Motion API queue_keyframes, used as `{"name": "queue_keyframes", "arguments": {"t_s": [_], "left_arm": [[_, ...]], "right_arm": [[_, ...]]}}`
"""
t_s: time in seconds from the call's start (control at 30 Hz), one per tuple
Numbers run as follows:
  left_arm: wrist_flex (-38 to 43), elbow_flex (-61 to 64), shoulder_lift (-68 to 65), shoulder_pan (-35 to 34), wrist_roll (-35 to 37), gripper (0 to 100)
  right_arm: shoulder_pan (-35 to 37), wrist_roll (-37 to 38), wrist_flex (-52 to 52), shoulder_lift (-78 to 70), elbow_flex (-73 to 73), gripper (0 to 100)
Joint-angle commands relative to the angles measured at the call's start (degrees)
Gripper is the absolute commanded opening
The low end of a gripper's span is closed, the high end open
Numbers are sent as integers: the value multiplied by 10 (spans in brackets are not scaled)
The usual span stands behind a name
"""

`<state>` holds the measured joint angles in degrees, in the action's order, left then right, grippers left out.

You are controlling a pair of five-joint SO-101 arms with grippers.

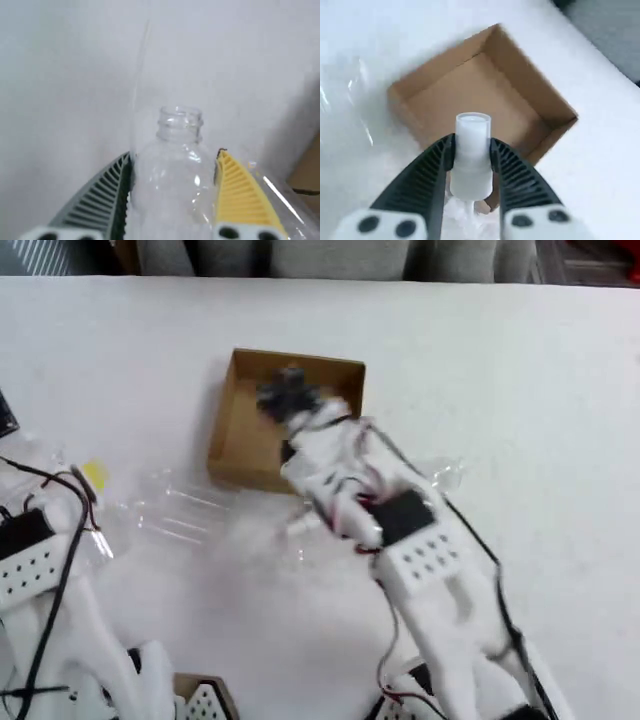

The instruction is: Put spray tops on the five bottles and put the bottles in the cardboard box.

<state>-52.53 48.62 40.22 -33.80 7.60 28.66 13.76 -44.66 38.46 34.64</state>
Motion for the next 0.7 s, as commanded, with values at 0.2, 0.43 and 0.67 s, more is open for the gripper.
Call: {"name": "queue_keyframes", "arguments": {"t_s": [0.2, 0.43, 0.67], "left_arm": [[-13, 37, 233, 181, 5, 91], [53, 123, 239, 15, 4, 91], [42, 120, 177, -28, 4, 91]], "right_arm": [[-98, -224, -76, 241, -21, 15], [-97, -181, -175, 295, 40, 15], [-38, -121, -137, 298, 166, 15]]}}
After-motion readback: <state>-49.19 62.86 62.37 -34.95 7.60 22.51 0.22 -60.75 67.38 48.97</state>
